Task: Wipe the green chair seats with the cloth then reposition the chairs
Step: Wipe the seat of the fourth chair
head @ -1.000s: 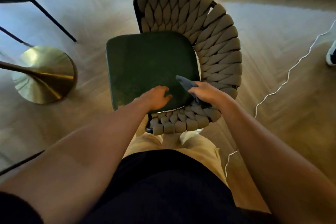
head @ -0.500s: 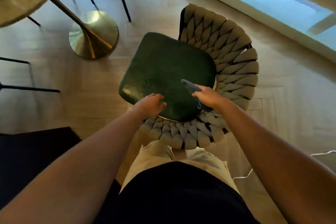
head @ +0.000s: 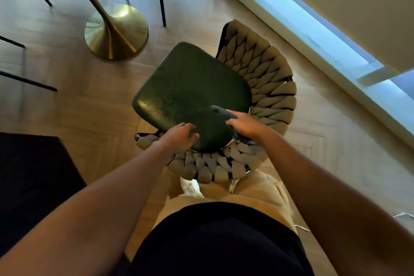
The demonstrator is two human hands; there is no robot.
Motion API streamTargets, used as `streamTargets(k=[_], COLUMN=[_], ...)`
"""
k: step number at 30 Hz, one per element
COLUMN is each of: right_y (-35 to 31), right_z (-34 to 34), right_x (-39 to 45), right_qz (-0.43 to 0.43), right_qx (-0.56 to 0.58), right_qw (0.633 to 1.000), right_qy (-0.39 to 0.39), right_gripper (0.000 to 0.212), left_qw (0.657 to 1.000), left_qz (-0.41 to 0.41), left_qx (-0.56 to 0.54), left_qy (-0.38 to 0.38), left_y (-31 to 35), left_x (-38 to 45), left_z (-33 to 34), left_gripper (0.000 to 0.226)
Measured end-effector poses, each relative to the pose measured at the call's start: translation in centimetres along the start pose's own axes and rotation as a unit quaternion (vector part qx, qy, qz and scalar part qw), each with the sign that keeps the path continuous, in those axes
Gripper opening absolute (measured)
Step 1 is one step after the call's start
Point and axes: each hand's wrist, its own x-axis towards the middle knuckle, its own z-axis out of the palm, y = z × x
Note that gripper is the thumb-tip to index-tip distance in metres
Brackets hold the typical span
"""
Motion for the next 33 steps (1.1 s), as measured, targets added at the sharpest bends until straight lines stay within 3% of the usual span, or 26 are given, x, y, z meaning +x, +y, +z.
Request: streamTargets(k=[5, 12, 18, 27, 33], right_y=[0.4, -0.6, -2.1, -1.3, -0.7], right_z=[-3.7, -10.8, -15.0, -16.3, -18.1], right_x=[2.6, 6.8, 8.2, 6.6, 6.1], right_qz=[-0.008, -0.048, -0.088, -0.117, -0.145], right_qx=[-0.047, -0.158, -0.206, -0.235, -0.250], right_qw=[0.997, 0.978, 0.960, 0.951, 0.943], right_qy=[-0.060, -0.131, -0.166, -0.162, -0.163], right_gripper=[0.053, 0.050, 0.048, 0.046, 0.047], left_qw=[0.999, 0.985, 0.969, 0.970, 0.964], left_qz=[-0.026, -0.140, -0.183, -0.169, -0.182], left_qx=[0.016, -0.083, -0.131, -0.086, -0.110], left_qy=[0.016, 0.056, 0.099, 0.151, 0.158], left_y=[2.2, 9.0, 14.7, 17.1, 18.6], left_x=[1.8, 4.2, 5.6, 4.6, 4.5], left_z=[0.4, 1.4, 2.2, 2.2, 2.3], left_gripper=[0.046, 0.047, 0.050, 0.048, 0.051])
